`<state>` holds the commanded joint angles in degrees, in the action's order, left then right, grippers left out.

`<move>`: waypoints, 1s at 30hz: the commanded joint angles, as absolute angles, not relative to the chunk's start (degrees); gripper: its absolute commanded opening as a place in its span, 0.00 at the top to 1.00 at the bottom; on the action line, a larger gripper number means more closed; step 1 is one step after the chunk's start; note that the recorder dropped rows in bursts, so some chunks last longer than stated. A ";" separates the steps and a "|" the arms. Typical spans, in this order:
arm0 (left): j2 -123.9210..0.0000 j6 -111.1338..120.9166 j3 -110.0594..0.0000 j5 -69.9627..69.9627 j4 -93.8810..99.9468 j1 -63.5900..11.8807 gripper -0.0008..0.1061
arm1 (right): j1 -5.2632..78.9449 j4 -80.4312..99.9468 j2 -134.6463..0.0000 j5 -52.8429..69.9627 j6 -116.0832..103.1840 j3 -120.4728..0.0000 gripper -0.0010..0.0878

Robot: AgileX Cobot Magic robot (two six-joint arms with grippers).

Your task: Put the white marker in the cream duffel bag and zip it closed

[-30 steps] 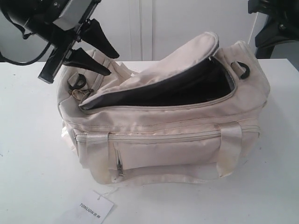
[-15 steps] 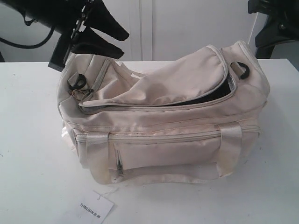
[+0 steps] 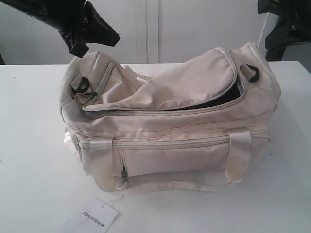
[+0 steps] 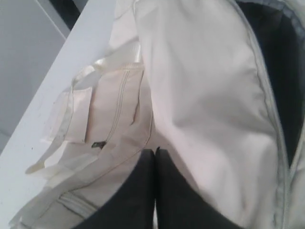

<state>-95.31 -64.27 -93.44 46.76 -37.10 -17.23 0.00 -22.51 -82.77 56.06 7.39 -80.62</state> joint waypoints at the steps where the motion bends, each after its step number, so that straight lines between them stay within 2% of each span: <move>1: -95.31 -62.56 -93.44 46.59 -36.13 -17.23 0.99 | 0.00 -22.50 -82.77 55.94 7.39 -80.62 0.99; 19: -95.31 -25.33 -93.44 41.13 -10.24 -17.11 0.99 | 0.00 -22.50 -82.77 55.66 7.39 -80.62 0.99; 30: -95.31 -17.34 -93.44 47.27 -11.20 -11.45 0.99 | 0.00 -22.50 -82.77 55.66 7.39 -80.62 0.99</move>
